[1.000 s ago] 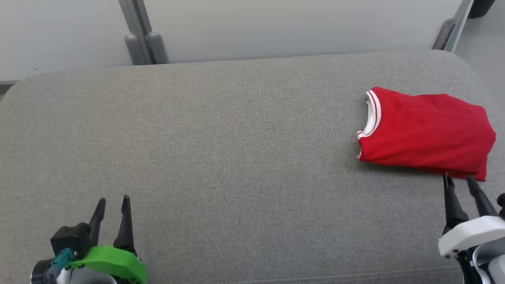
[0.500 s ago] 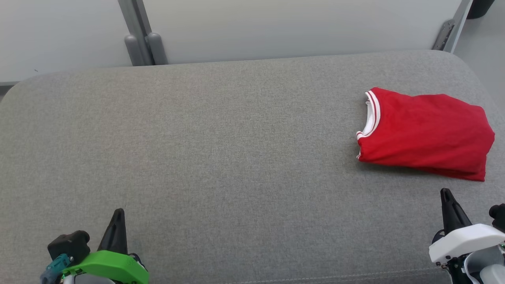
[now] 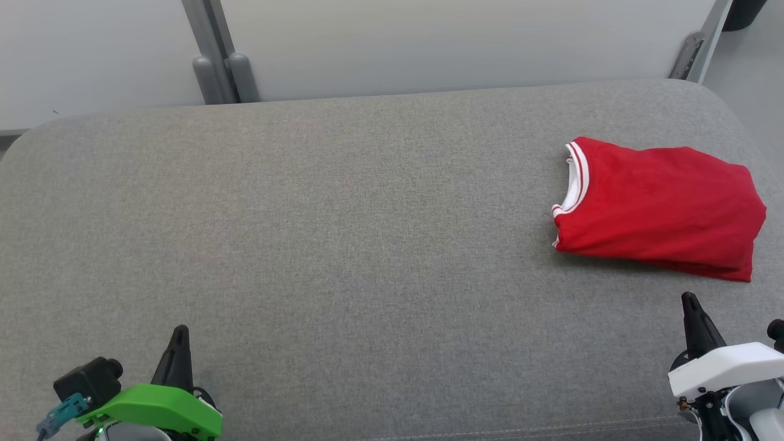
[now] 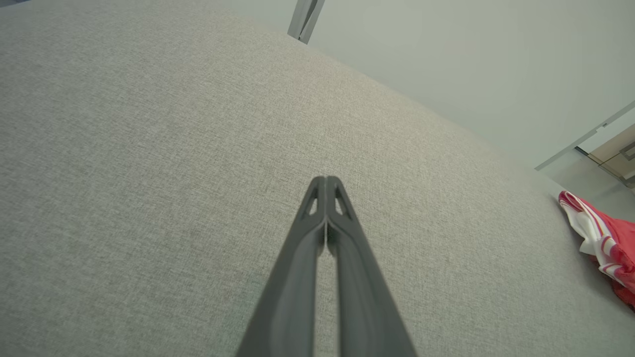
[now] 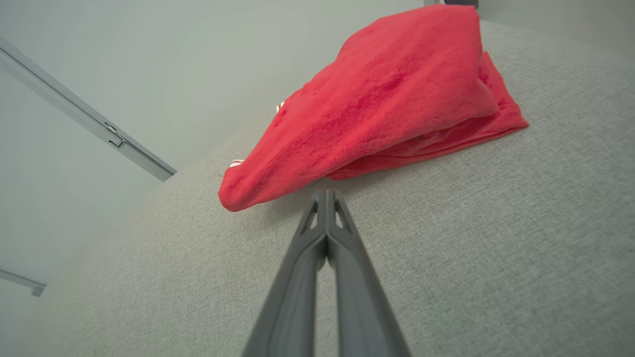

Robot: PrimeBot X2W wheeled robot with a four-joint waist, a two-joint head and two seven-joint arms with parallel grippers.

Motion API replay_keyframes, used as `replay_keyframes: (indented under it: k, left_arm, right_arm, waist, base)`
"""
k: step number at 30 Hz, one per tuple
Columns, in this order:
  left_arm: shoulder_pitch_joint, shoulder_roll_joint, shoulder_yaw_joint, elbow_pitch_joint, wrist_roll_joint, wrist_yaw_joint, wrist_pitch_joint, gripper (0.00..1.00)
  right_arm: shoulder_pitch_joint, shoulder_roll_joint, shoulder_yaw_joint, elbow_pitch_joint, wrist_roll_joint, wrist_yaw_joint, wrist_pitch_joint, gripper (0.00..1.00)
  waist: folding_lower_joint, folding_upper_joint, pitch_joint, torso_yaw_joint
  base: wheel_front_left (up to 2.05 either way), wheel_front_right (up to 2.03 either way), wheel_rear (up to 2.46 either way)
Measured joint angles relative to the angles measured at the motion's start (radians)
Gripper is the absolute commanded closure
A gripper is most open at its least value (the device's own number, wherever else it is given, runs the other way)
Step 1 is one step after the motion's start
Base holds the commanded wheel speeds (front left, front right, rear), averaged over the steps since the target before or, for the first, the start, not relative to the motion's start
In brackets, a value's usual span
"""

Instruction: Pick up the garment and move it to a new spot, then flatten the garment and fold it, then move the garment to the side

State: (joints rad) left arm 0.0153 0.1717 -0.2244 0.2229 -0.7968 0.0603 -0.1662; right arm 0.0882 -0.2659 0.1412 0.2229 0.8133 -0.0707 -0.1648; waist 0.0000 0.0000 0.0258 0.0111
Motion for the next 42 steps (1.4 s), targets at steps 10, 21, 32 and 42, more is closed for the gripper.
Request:
replay_keyframes:
  k: [10, 21, 32, 42]
  left_arm:
    - [-0.001, -0.018, 0.036, 0.003, -0.098, -0.026, 0.034, 1.0]
    - [-0.006, -0.033, 0.08, 0.013, -0.228, -0.053, 0.078, 1.0]
    - [-0.017, -0.053, 0.122, 0.022, -0.339, -0.077, 0.113, 1.0]
    - [-0.022, -0.066, 0.158, 0.027, -0.449, -0.099, 0.148, 1.0]
  right_arm:
    - [-0.02, 0.027, -0.033, 0.001, 0.105, 0.021, 0.038, 1.0]
    - [-0.042, 0.06, -0.073, 0.009, 0.23, 0.052, 0.077, 1.0]
    - [-0.062, 0.09, -0.109, 0.016, 0.343, 0.079, 0.114, 1.0]
    - [-0.077, 0.118, -0.142, 0.026, 0.443, 0.097, 0.146, 1.0]
  waist:
    - [0.0, 0.0, -0.003, -0.001]
    - [0.0, 0.0, -0.006, -0.003]
    - [0.0, 0.0, -0.01, -0.005]
    - [0.0, 0.0, -0.013, -0.006]
  base:
    - [0.0, 0.0, 0.0]
    - [0.0, 0.0, 0.0]
    - [0.0, 0.0, 0.0]
    - [0.0, 0.0, 0.0]
